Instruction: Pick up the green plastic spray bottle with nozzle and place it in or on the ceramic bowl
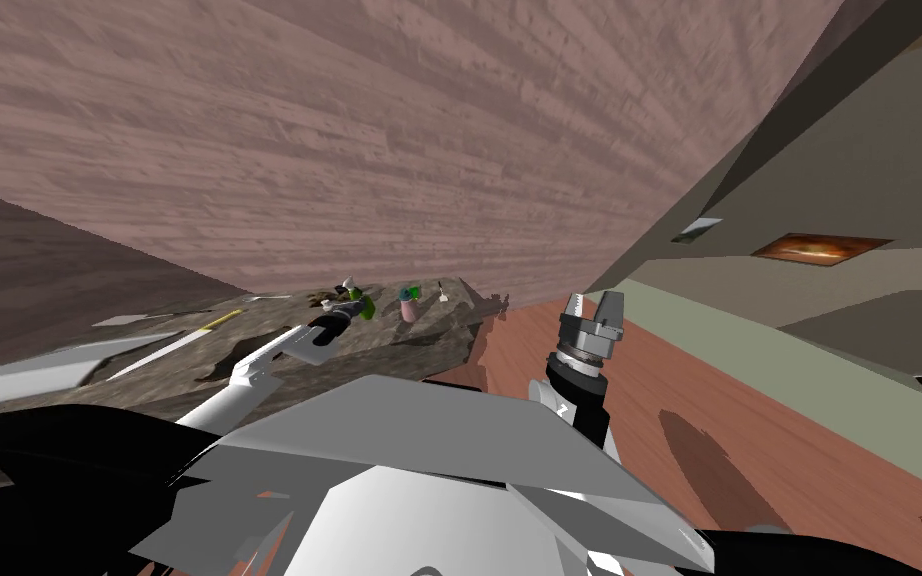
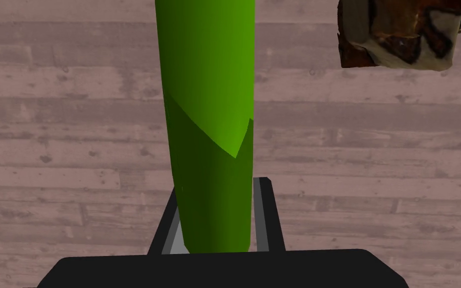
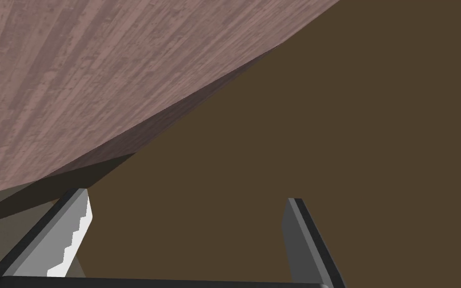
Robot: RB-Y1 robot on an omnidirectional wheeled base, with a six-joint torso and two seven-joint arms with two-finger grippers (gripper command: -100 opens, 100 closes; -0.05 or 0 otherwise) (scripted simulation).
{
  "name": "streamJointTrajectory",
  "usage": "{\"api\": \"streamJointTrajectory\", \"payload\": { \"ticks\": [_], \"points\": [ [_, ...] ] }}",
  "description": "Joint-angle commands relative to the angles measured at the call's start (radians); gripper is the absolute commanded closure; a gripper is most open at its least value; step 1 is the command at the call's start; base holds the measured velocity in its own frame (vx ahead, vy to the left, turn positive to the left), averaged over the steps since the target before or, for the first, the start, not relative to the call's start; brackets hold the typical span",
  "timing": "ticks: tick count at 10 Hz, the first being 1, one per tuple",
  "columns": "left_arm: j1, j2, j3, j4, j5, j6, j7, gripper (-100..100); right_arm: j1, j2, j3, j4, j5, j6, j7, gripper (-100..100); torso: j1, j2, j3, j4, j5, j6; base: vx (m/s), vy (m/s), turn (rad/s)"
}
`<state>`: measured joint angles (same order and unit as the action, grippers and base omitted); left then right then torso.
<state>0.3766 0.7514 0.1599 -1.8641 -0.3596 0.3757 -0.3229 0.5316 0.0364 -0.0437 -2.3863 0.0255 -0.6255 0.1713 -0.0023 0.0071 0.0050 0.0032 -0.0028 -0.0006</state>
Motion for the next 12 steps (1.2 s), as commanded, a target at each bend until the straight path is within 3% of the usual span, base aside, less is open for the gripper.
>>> {"api": "streamJointTrajectory", "payload": {
  "ticks": [1,7,12],
  "points": [
    [0.003,0.022,0.010,-0.031,0.010,0.000,0.009,100,0.000,0.000,0.000,0.000,0.000,0.000,0.000,0,0.000,0.000,0.000,0.000,0.000,0.000,-0.027,-0.012,0.072],
    [0.019,0.109,0.043,-0.165,0.051,0.027,0.037,100,0.000,0.000,0.000,0.000,0.000,0.000,0.000,0,0.002,0.003,0.002,0.002,0.000,0.000,-0.034,0.003,0.074],
    [0.051,0.185,0.071,-0.273,0.095,0.071,0.053,100,0.000,0.000,0.000,0.000,0.000,0.000,0.000,0,0.006,0.003,0.002,0.001,0.001,-0.002,-0.041,0.055,0.066]
  ]
}}
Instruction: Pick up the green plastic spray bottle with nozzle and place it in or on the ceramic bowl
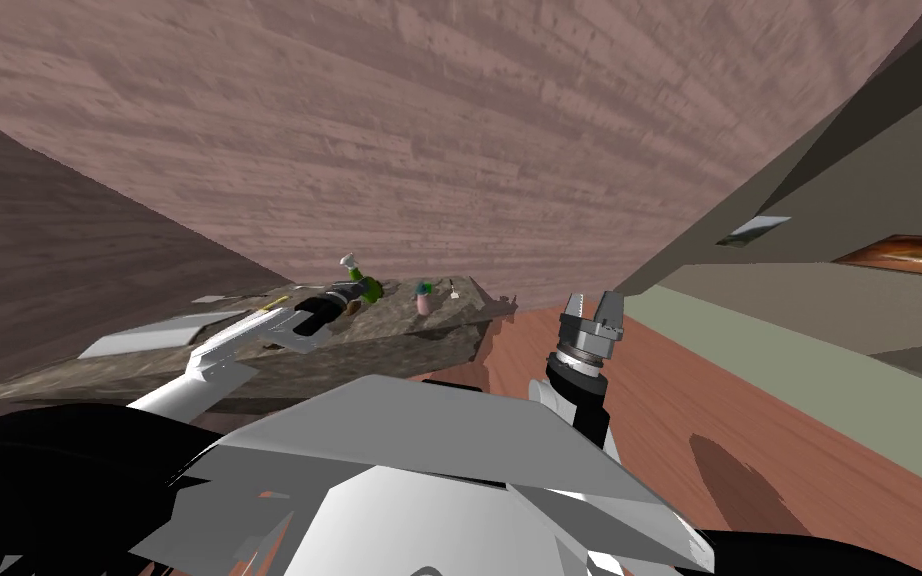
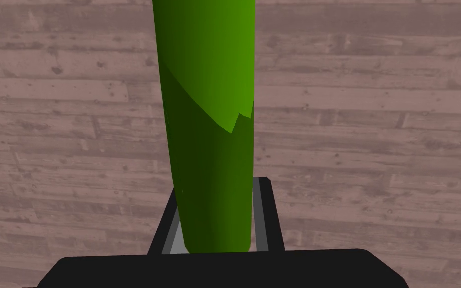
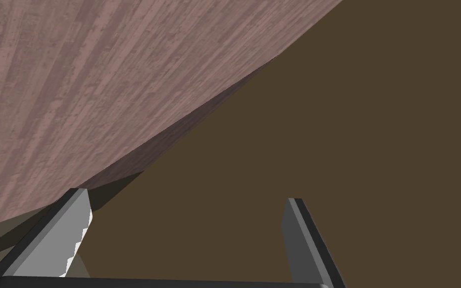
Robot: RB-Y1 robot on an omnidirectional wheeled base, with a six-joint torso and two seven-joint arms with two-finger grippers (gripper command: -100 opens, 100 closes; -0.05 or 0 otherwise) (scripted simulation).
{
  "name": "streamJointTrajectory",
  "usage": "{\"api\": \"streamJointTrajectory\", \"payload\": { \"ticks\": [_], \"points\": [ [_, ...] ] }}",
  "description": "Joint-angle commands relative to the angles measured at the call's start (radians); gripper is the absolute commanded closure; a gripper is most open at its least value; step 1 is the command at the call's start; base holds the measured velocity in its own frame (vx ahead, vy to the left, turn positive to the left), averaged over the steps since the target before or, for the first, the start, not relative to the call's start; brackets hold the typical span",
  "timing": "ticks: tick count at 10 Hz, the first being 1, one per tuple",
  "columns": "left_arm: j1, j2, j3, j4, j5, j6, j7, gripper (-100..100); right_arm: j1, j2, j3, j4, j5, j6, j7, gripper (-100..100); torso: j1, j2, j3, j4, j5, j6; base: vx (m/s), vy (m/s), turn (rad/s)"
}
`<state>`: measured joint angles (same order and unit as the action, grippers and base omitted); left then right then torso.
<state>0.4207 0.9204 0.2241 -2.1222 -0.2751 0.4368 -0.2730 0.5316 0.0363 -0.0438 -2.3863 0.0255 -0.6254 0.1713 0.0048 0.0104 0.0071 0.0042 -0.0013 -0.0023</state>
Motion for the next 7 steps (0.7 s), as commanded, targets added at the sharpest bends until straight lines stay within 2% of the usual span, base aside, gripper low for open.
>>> {"api": "streamJointTrajectory", "payload": {
  "ticks": [1,2,4,7],
  "points": [
    [0.016,0.031,0.012,-0.035,0.023,0.022,0.005,100,0.000,0.000,0.000,0.000,0.000,0.000,0.000,0,0.000,0.000,0.000,0.000,0.000,0.000,-0.058,0.090,0.060],
    [0.027,0.045,0.016,-0.052,0.035,0.035,0.006,100,0.000,0.000,0.000,0.000,0.000,0.000,0.000,0,0.001,0.001,0.000,0.000,0.000,0.000,-0.057,0.122,0.042],
    [0.065,0.084,0.025,-0.090,0.076,0.080,0.009,100,0.000,0.000,0.000,0.000,0.000,0.000,0.000,0,0.007,0.000,0.000,0.000,0.001,-0.001,-0.066,0.195,0.031],
    [0.108,0.116,0.029,-0.115,0.115,0.126,0.009,100,0.000,0.000,0.000,0.000,0.000,0.000,0.000,0,0.009,0.001,0.000,-0.001,0.002,-0.002,-0.085,0.199,0.005]
  ]
}}
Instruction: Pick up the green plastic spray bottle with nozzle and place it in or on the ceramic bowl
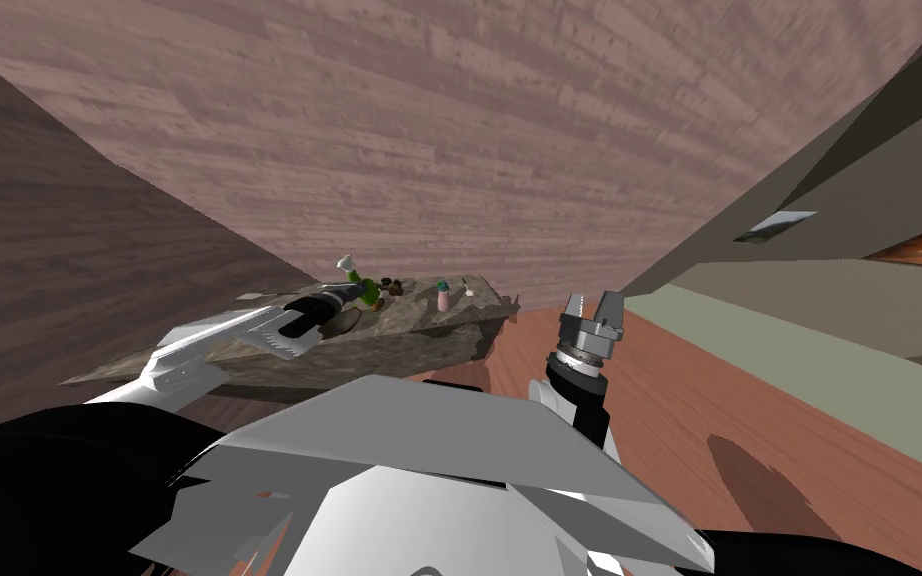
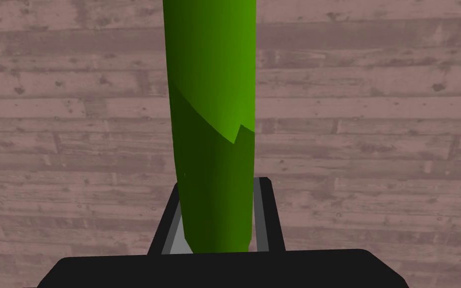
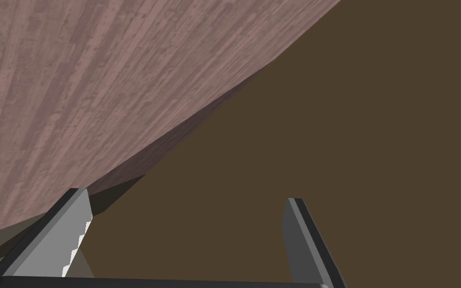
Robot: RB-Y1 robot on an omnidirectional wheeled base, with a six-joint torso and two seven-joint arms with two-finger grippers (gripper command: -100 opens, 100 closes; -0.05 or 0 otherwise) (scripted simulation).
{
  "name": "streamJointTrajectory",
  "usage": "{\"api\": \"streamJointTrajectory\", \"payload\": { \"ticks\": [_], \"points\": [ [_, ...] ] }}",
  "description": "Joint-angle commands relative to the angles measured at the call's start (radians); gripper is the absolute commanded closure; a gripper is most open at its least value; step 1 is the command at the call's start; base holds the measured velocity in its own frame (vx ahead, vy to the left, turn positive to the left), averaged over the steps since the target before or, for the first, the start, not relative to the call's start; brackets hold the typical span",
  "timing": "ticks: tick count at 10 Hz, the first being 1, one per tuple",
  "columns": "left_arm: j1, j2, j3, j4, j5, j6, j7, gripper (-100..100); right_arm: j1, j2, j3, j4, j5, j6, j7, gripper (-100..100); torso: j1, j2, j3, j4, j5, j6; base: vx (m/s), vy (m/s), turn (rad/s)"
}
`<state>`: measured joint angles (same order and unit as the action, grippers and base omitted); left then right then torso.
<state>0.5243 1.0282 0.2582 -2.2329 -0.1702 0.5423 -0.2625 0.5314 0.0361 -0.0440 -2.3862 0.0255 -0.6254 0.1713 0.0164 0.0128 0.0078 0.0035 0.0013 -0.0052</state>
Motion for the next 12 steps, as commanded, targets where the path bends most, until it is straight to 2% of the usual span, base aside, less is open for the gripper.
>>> {"api": "streamJointTrajectory", "payload": {
  "ticks": [1,6,7,8,12],
  "points": [
    [0.016,0.016,-0.005,-0.009,0.019,0.033,-0.002,100,0.000,0.000,0.000,0.000,0.000,0.000,0.000,0,0.000,0.000,0.000,0.000,0.000,0.000,-0.095,0.213,-0.003],
    [0.088,0.063,-0.003,-0.045,0.075,0.107,-0.008,100,0.000,0.000,0.000,0.000,0.000,0.000,0.000,0,0.000,0.000,0.000,0.000,0.001,0.000,-0.099,0.196,-0.007],
    [0.082,0.059,0.001,-0.041,0.070,0.097,-0.007,100,0.000,0.000,0.000,0.000,0.000,0.000,0.000,0,-0.001,0.000,0.000,-0.001,0.001,0.000,-0.047,0.075,0.004],
    [0.085,0.059,0.001,-0.040,0.070,0.101,-0.008,-100,0.000,0.000,0.000,0.000,0.000,0.000,0.000,0,-0.008,-0.003,-0.002,-0.001,0.000,0.001,-0.010,0.017,0.004],
    [0.086,0.059,0.001,-0.039,0.070,0.101,-0.008,-100,0.000,0.000,0.000,0.000,0.000,0.000,0.000,0,-0.016,-0.008,-0.005,-0.002,-0.003,0.003,-0.001,0.002,0.000]
  ]
}}
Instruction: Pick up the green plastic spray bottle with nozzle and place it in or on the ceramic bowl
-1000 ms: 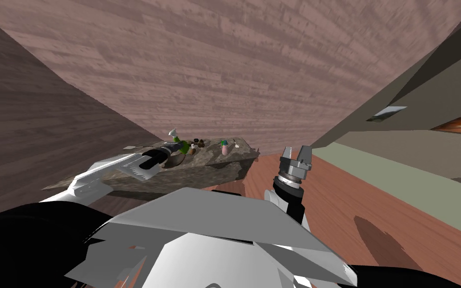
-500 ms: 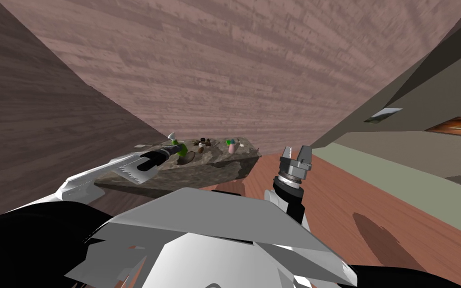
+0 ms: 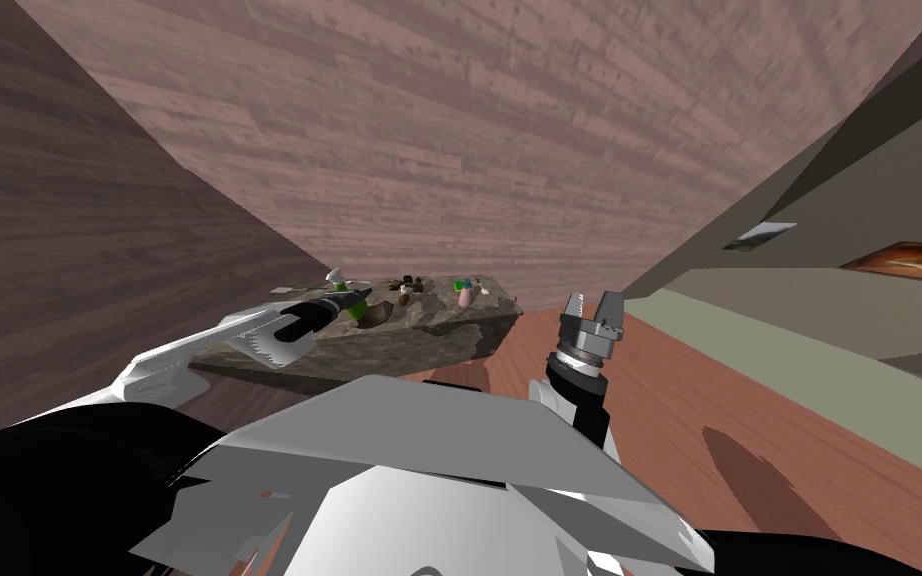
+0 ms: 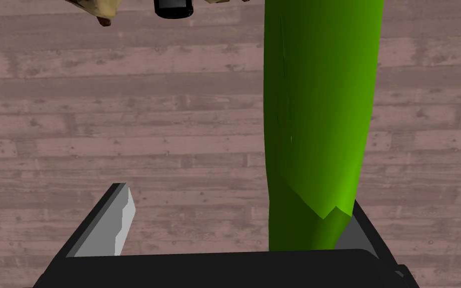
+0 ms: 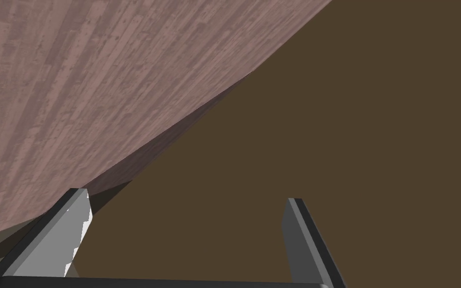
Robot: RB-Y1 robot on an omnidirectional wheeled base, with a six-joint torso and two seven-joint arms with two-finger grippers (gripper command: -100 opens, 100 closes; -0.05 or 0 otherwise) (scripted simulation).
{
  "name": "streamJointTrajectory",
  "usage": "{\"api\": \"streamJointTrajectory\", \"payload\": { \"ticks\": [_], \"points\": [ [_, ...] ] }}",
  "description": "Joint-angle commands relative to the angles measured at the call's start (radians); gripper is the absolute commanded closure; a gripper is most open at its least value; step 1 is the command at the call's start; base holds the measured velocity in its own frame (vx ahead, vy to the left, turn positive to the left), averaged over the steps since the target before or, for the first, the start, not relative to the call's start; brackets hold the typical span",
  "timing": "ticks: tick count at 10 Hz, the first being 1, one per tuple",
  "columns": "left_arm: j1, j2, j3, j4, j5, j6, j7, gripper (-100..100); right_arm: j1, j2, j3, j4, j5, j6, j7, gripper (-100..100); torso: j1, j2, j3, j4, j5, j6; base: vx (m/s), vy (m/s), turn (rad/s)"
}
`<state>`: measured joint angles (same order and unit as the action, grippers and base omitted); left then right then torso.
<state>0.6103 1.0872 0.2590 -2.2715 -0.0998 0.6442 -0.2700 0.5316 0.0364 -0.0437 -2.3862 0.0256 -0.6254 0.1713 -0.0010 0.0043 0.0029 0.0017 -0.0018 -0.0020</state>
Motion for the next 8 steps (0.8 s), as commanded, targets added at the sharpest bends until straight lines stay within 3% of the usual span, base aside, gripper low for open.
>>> {"api": "streamJointTrajectory", "payload": {
  "ticks": [1,2,8],
  "points": [
    [0.000,0.000,0.000,0.000,0.000,0.000,0.000,0,0.000,0.000,0.000,0.000,0.000,0.000,0.000,0,0.000,0.000,0.000,0.000,0.000,0.000,0.000,0.000,0.000],
    [0.014,0.028,0.021,-0.050,0.023,0.037,0.008,-100,0.000,0.000,0.000,0.000,0.000,0.000,0.000,0,-0.001,0.000,0.000,0.000,0.000,0.000,0.036,0.032,0.110],
    [0.056,0.111,0.085,-0.203,0.094,0.149,0.032,-100,0.000,0.000,0.000,0.000,0.000,0.000,0.000,0,0.001,-0.004,-0.002,-0.001,0.000,0.000,0.053,0.040,0.073]
  ]
}}
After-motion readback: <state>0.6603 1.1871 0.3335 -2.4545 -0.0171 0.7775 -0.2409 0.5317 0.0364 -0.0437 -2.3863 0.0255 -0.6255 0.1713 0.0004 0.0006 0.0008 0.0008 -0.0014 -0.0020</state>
